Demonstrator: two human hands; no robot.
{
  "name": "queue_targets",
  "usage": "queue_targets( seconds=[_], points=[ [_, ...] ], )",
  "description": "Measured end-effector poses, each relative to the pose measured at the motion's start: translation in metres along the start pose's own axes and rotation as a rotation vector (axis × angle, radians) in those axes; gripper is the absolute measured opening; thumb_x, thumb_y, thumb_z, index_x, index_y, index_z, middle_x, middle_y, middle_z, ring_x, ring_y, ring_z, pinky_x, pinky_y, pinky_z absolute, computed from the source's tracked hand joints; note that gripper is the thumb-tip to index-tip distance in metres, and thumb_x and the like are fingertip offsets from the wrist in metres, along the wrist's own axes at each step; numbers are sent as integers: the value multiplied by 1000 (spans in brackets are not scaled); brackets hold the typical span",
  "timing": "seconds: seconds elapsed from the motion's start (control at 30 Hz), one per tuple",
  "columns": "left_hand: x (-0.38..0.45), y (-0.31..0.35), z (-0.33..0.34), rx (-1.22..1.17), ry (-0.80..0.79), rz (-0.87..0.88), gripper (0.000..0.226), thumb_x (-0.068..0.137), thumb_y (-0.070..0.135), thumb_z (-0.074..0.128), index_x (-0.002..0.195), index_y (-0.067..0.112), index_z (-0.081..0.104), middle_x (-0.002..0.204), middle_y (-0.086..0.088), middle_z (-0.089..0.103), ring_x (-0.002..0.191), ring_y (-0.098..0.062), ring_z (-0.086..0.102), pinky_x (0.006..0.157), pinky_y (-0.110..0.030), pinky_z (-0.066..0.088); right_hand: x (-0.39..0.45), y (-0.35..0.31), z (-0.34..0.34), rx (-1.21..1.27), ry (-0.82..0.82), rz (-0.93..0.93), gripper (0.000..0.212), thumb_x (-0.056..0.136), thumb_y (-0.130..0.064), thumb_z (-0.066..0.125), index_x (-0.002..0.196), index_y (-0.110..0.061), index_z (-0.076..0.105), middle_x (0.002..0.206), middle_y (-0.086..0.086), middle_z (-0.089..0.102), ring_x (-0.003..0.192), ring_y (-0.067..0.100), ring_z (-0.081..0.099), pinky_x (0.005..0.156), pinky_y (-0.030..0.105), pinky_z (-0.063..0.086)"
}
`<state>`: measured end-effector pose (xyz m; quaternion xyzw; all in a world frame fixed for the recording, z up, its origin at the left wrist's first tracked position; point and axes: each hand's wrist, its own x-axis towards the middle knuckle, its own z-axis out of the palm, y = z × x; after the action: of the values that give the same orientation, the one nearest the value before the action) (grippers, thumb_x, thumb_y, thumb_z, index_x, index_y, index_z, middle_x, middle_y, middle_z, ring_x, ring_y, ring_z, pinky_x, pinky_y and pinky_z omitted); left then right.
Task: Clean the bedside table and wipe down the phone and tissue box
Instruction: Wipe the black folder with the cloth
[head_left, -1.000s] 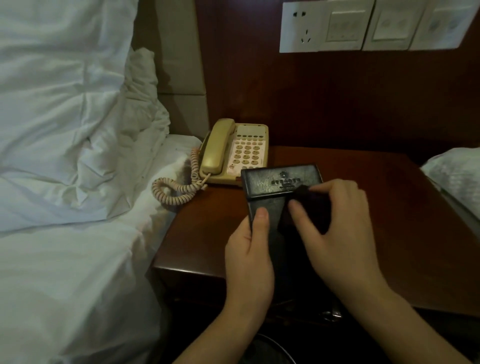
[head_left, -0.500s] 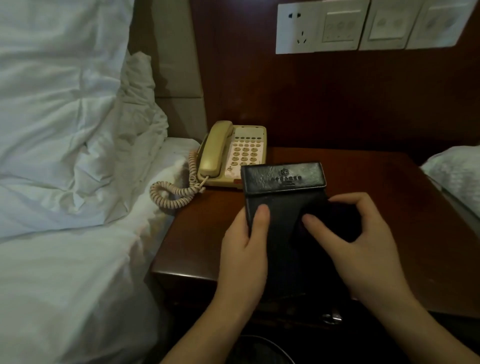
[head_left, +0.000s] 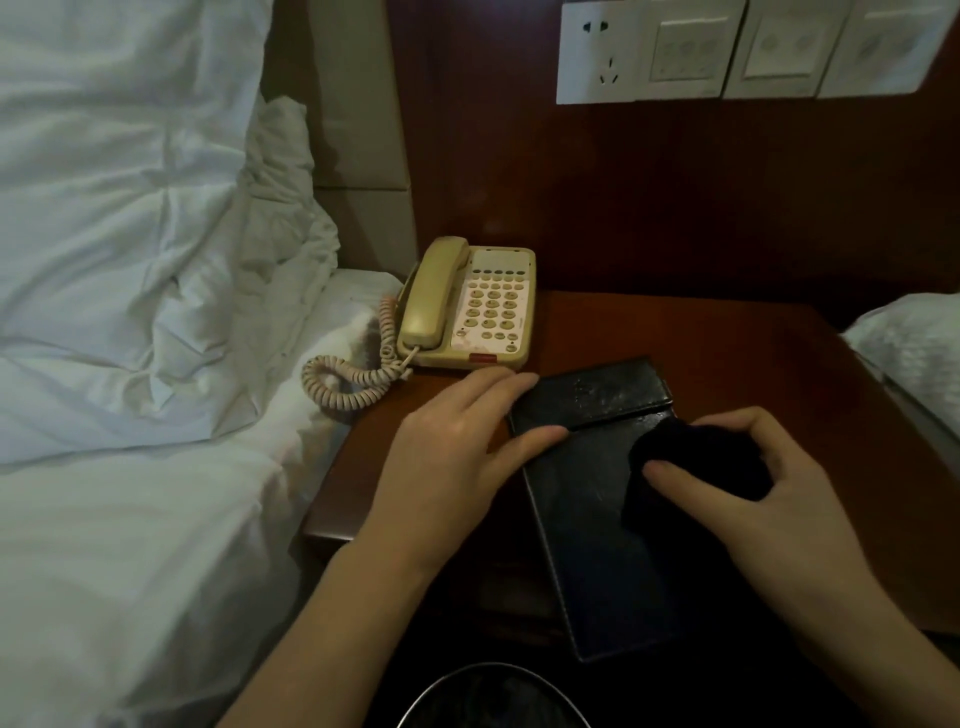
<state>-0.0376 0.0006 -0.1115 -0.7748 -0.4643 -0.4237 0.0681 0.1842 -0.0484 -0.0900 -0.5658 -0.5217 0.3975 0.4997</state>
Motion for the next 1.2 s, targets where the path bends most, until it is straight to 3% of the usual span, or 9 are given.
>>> queue_targets(
  seconds=[0.1, 0.37, 0.57, 0.67, 0.73, 0.83, 0.9, 1.03, 1.2],
  points=[
    [2, 5, 2, -52, 55, -60, 37, 97, 41, 56, 107, 12, 76, 102, -2, 77, 93, -9, 66, 79, -28, 53, -2, -2, -4, -10, -1, 5, 31, 71, -22, 83, 93, -27, 62, 86, -17, 66, 75, 6, 68, 50, 20, 55],
    [9, 22, -2, -866, 18, -831, 39, 104, 43, 46, 93, 22, 77, 93, 6, 79, 92, -6, 74, 75, -15, 54, -8, -1, -2, 66, -25, 21, 28, 62, -27, 85, 78, -35, 63, 82, -15, 68, 70, 17, 71, 51, 28, 57],
    [3, 28, 4, -878, 117, -897, 52, 104, 47, 41, 82, 17, 77, 91, -8, 79, 92, -23, 74, 83, -36, 57, -13, -4, 5, 34, -50, -10, 28, 67, -33, 81, 84, -41, 60, 88, -23, 64, 77, 5, 67, 52, 24, 56],
    [1, 34, 4, -893, 166, -877, 50, 105, 44, 40, 78, 23, 77, 88, 0, 79, 87, -13, 74, 77, -27, 56, -13, -2, 12, -380, -7, -237, 31, 69, -56, 65, 95, -47, 52, 103, -31, 47, 96, -10, 53, 69, 16, 47],
    [-2, 34, 4, -824, 140, -813, 55, 105, 45, 41, 74, 17, 76, 80, -3, 77, 78, -15, 73, 73, -35, 55, -9, 1, 17, -519, 83, -393, 32, 75, -58, 60, 101, -44, 48, 114, -25, 35, 102, -10, 45, 78, 12, 36],
    [-9, 41, 7, -703, 24, -682, 64, 107, 50, 38, 70, 9, 70, 69, -5, 71, 66, -21, 68, 64, -46, 52, 3, -2, 23, -455, 231, -512, 35, 88, -49, 67, 112, -42, 42, 119, -16, 37, 105, -1, 45, 84, 14, 37],
    [-15, 52, 10, -658, -25, -625, 61, 107, 48, 38, 61, 14, 61, 60, 2, 64, 56, -11, 59, 56, -38, 45, 10, -9, 31, -332, 275, -503, 40, 87, -54, 64, 115, -46, 37, 118, -15, 41, 107, -2, 46, 87, 15, 39],
    [-21, 58, 15, -649, -6, -662, 60, 102, 56, 35, 67, 16, 64, 64, 4, 67, 57, -5, 57, 59, -43, 45, 14, -11, 56, -487, 28, -519, 41, 89, -58, 44, 126, -41, 40, 135, -17, 34, 130, 3, 34, 105, 26, 34],
    [-17, 44, 3, -604, 49, -630, 56, 106, 45, 39, 57, 23, 53, 54, 9, 56, 51, -3, 50, 57, -31, 36, 29, -11, 43, -632, 127, -573, 33, 93, -48, 53, 122, -32, 53, 120, -15, 44, 114, 4, 42, 89, 15, 34]
  ],
)
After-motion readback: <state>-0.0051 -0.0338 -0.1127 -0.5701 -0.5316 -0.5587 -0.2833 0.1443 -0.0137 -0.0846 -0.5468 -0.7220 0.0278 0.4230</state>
